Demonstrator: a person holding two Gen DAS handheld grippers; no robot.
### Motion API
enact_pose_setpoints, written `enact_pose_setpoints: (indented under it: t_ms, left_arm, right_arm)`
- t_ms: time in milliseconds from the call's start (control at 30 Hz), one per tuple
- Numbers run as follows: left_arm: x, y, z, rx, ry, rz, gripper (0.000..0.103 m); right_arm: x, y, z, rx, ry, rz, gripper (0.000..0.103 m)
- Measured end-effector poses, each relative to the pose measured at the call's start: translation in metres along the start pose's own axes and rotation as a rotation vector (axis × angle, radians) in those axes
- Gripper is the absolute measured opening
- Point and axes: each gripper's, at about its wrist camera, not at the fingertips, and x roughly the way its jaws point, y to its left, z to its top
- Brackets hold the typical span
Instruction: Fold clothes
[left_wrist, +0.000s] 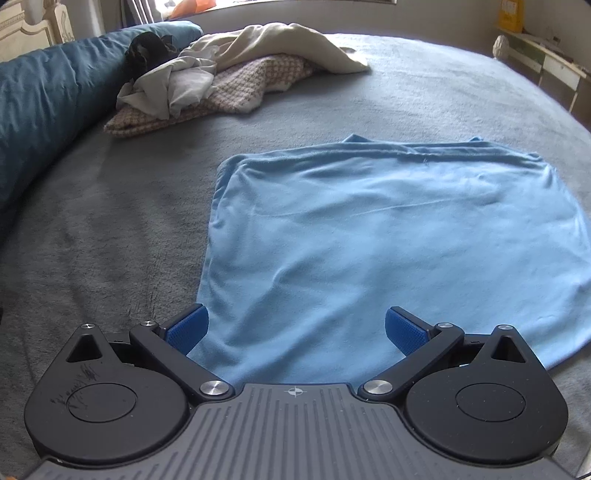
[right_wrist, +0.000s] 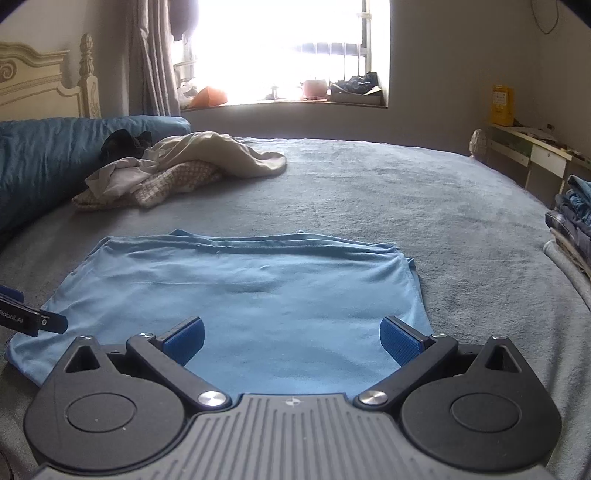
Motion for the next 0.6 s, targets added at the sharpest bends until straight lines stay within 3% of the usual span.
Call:
enact_pose_setpoints:
  t_ms: [267,600]
  left_arm:
    - [0.003,0.003,-0.002,-0.002,0.018,0.036,0.103]
    - [0.006,0.001,-0.003,0.011,0.030,0.054,0.103]
  right_arm:
    - [0.002,0.009,0.001,-0.030,0.063,0.050,0.103]
    - [0.004,0.014,-0.001,-0.054,0.093,0.046,0.102]
